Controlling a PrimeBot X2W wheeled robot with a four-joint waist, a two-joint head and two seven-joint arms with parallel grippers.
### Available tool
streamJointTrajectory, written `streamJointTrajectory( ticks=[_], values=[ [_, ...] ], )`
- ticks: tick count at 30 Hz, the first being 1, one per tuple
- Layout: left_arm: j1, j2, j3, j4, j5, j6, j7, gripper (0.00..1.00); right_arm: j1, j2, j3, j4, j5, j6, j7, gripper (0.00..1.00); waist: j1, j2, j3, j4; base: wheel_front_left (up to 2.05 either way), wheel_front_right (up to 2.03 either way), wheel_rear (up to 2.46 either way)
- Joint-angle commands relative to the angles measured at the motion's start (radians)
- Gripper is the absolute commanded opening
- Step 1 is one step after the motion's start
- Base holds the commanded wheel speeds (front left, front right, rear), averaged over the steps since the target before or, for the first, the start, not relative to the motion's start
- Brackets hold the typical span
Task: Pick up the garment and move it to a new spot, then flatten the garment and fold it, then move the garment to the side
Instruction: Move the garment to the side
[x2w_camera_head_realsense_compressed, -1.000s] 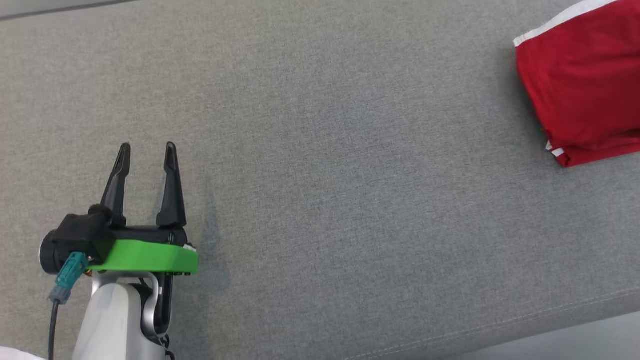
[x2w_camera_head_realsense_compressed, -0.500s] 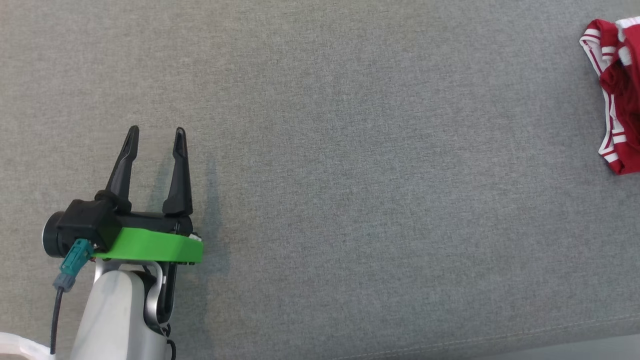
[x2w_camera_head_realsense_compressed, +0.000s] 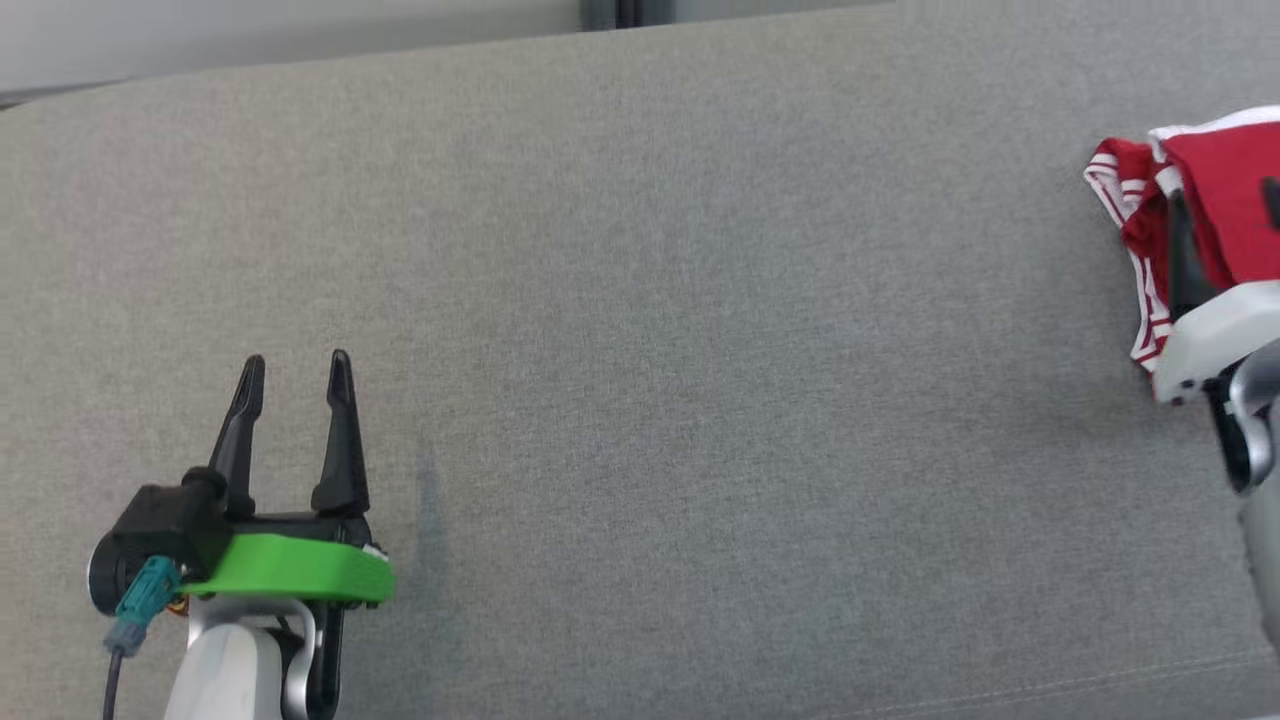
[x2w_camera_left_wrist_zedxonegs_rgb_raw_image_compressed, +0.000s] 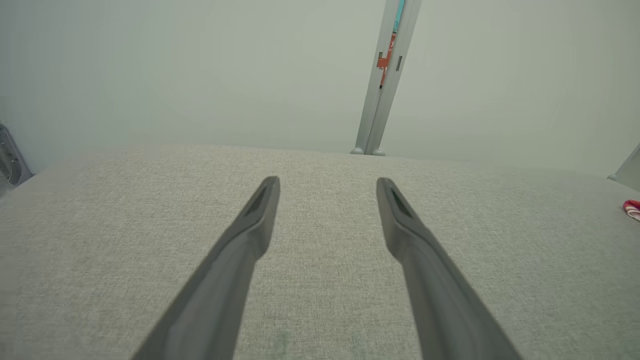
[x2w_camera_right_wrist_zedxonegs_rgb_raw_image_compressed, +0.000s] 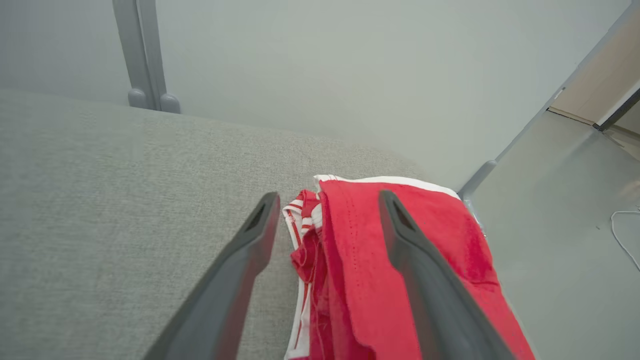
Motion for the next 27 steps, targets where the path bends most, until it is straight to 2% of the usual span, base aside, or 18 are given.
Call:
streamJointTrajectory(
  ticks=[1, 8, 14, 21, 27],
  values=[
    [0.023, -0.002, 0.014, -0.002, -0.012, 0.005, 0.0, 1.0, 0.037, 0.026, 0.003, -0.032, 0.013, -0.002, -0.015, 1.0, 0.0, 0.0, -0.088, -0.002, 0.0, 0.0, 0.0],
    [0.086, -0.006, 0.052, 0.02, -0.007, 0.003, 0.0, 1.0, 0.226, 0.168, 0.011, -0.223, 0.04, -0.002, -0.047, 1.0, 0.0, 0.0, -0.165, 0.014, 0.0, 0.0, 0.0],
    [0.122, -0.008, 0.064, 0.048, 0.008, 0.002, 0.0, 1.0, 0.358, 0.239, 0.023, -0.337, 0.047, -0.002, -0.027, 1.0, 0.0, 0.0, -0.222, 0.027, 0.0, 0.0, 0.0],
    [0.148, -0.012, 0.066, 0.073, 0.01, 0.002, 0.0, 1.0, 0.469, 0.287, -0.011, -0.465, 0.034, -0.002, 0.018, 1.0, 0.0, 0.0, -0.261, 0.037, 0.0, 0.0, 0.0],
    [0.167, -0.015, 0.074, 0.087, -0.001, 0.001, 0.0, 1.0, 0.518, 0.3, -0.004, -0.524, 0.024, -0.002, 0.062, 1.0, 0.0, 0.0, -0.275, 0.032, 0.0, 0.0, 0.0]
  ],
)
